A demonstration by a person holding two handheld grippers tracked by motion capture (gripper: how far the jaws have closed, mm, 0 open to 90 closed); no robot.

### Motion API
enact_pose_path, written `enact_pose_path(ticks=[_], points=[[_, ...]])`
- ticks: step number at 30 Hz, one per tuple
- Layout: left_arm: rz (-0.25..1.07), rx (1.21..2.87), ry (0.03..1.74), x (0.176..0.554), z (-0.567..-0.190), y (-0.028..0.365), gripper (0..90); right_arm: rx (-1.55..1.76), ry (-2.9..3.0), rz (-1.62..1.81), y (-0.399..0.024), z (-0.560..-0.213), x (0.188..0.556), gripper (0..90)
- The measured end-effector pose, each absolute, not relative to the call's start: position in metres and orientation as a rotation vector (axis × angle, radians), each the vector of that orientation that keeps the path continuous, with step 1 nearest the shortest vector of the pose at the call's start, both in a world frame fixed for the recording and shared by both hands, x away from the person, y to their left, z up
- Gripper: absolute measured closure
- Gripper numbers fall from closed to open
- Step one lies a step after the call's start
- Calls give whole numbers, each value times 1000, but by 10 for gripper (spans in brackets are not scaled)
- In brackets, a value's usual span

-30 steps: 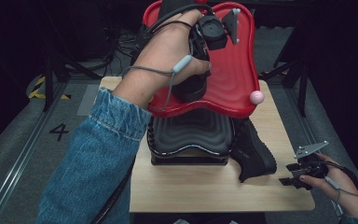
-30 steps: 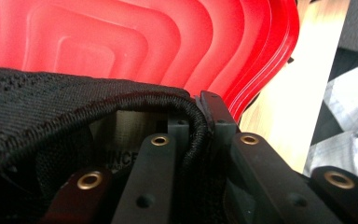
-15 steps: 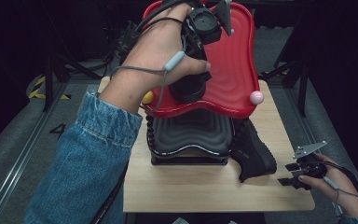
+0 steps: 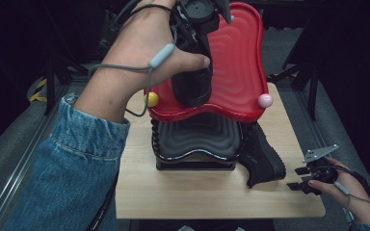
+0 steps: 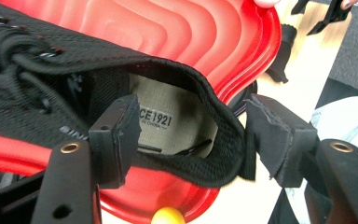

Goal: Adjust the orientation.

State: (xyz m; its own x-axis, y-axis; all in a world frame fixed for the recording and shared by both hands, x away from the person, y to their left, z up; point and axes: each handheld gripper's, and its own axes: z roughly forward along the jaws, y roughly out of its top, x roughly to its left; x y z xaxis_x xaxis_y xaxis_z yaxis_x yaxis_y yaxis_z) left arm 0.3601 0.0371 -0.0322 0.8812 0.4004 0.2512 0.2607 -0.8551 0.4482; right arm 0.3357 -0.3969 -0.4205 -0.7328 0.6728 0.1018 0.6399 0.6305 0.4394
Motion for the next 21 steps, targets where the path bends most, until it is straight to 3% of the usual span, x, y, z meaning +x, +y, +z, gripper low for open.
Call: enact_pose_path(ticks=[9,21], points=[[496,2619,490,344,-20,56,362,1109,2775,708,-395,-420,337,269],[480,2610,589,337,-33,100,361,1103,2771,700,-394,-419,338,269]])
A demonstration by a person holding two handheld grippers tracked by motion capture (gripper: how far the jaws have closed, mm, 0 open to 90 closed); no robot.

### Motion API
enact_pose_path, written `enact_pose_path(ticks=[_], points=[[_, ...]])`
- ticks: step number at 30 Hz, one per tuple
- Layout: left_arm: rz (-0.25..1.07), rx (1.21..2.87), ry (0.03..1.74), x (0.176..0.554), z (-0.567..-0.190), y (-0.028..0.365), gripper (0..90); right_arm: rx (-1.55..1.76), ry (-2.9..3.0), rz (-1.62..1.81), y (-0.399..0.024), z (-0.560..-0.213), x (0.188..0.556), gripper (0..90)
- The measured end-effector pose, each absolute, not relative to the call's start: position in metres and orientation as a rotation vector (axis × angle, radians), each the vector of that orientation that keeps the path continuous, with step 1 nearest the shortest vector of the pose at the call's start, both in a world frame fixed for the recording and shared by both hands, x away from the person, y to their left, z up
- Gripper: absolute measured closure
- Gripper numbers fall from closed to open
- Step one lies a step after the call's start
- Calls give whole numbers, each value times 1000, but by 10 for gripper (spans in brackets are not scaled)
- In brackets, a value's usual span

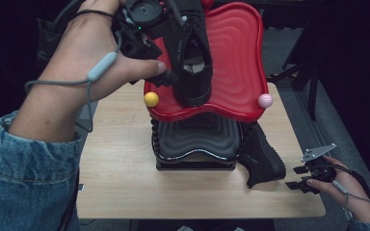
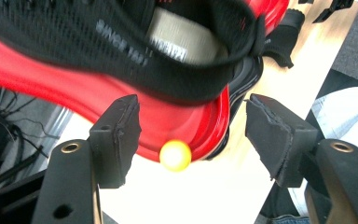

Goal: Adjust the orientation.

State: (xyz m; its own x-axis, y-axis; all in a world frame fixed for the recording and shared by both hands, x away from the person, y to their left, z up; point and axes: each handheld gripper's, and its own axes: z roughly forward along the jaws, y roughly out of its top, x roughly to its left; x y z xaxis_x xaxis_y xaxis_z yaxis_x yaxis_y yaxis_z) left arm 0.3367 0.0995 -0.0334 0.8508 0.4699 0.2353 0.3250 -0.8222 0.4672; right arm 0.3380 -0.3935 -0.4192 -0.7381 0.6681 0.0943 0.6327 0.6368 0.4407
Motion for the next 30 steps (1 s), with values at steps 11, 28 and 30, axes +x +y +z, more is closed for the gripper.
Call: enact_pose_path(ticks=[11,28,30], points=[[444,2612,679,332,-51,135,369,1095,2777,711,-390,-417,345,285],[317,2522,795,339,-156,178,456,1084,2849,581,-388,-405,358,536],[298,2499,796,340,-174,182,456,1105,2830,585,-389,-404,358,559]])
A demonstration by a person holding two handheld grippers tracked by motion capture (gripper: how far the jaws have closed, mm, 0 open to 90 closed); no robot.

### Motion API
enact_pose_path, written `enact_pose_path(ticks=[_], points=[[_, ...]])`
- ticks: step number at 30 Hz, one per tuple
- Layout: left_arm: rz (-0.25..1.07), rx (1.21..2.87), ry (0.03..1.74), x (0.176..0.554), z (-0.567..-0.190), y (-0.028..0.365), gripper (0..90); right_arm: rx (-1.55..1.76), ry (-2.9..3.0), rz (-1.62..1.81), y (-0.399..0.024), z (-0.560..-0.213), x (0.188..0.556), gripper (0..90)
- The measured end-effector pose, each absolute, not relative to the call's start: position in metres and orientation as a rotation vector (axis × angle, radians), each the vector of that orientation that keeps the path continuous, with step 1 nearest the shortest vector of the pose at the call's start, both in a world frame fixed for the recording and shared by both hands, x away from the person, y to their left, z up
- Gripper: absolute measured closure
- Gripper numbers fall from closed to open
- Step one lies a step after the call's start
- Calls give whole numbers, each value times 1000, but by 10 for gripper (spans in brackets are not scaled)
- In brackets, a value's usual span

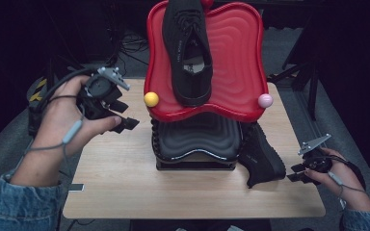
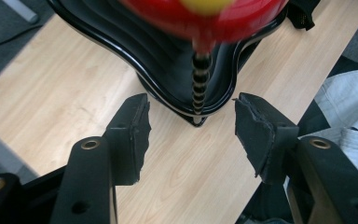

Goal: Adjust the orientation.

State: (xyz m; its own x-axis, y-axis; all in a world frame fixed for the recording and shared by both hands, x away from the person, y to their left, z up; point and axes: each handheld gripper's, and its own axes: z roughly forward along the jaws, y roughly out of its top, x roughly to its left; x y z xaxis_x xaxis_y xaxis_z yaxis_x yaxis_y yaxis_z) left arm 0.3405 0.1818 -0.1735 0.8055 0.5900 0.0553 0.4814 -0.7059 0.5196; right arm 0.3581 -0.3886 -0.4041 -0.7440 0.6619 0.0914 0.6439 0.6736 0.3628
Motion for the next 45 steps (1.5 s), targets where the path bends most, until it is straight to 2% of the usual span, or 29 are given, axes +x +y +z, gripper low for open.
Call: enact_pose_path(ticks=[3,7,10,16,18,22,30,33,36,45], points=[[268,2465,810,342,-194,188,459,1121,2818,583,-389,-403,358,591],[206,2440,895,346,-237,203,478,1146,2807,584,-391,-398,356,777],[181,2437,919,346,-259,210,479,1142,2798,606,-393,-395,356,820],[200,2477,1008,339,-296,215,467,1133,2788,623,-393,-393,357,841],[157,2470,1026,336,-307,215,464,1133,2785,630,-393,-393,357,843],[182,2516,1070,334,-329,216,454,1127,2762,636,-392,-388,357,899],[151,2511,1239,337,-374,225,468,1095,2776,646,-383,-383,357,900],[106,2528,1250,339,-384,226,465,1079,2769,638,-379,-382,358,900],[121,2563,1278,341,-390,227,454,1064,2761,649,-375,-380,358,900],[69,2544,1315,342,-398,232,440,1012,2719,733,-357,-369,364,900]])
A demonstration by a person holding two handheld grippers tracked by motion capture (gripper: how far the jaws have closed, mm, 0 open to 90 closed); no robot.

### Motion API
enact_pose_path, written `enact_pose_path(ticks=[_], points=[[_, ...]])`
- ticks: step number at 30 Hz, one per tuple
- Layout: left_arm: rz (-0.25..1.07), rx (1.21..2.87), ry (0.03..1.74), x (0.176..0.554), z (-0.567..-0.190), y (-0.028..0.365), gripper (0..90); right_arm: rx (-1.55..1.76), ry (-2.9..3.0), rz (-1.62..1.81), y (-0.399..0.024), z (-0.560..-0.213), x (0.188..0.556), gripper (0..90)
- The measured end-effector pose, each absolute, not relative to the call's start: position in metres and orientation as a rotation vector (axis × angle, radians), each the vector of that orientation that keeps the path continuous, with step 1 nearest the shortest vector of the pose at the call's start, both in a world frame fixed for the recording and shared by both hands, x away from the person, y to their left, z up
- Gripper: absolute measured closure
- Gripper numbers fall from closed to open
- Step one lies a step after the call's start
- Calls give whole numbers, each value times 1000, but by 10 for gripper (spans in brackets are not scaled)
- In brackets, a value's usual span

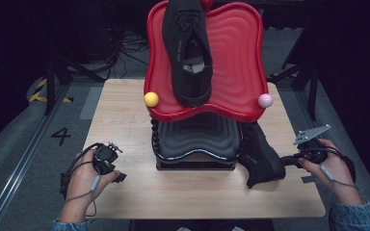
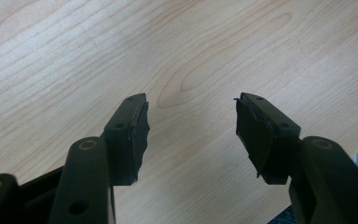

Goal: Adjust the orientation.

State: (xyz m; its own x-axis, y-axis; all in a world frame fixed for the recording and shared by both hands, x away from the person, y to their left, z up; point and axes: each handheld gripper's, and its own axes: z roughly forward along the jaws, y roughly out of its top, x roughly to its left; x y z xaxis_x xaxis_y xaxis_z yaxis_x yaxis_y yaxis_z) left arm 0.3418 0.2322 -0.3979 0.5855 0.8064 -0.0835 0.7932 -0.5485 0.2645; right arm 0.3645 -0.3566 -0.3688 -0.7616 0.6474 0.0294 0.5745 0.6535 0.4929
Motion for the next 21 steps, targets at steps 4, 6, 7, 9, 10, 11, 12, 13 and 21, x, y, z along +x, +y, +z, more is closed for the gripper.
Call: enact_pose_path(ticks=[4,6,7,9,10,11,12,13,21], points=[[62,2554,1302,344,-399,233,439,996,2719,730,-351,-366,366,900],[59,2560,1298,344,-401,233,438,956,2716,742,-344,-359,366,900],[48,2548,1313,343,-402,232,438,956,2716,742,-344,-359,366,900],[47,2567,1300,344,-402,232,433,944,2729,734,-338,-358,368,900],[49,2568,1301,344,-403,232,432,929,2745,723,-332,-359,371,900],[47,2566,1306,344,-404,233,432,929,2745,723,-332,-359,371,900],[44,2560,1318,344,-404,233,432,929,2751,714,-330,-360,373,900],[36,2563,1312,344,-405,233,432,921,2760,707,-328,-361,375,900],[30,2573,1297,348,-405,233,428,970,2745,700,-334,-373,381,900]])
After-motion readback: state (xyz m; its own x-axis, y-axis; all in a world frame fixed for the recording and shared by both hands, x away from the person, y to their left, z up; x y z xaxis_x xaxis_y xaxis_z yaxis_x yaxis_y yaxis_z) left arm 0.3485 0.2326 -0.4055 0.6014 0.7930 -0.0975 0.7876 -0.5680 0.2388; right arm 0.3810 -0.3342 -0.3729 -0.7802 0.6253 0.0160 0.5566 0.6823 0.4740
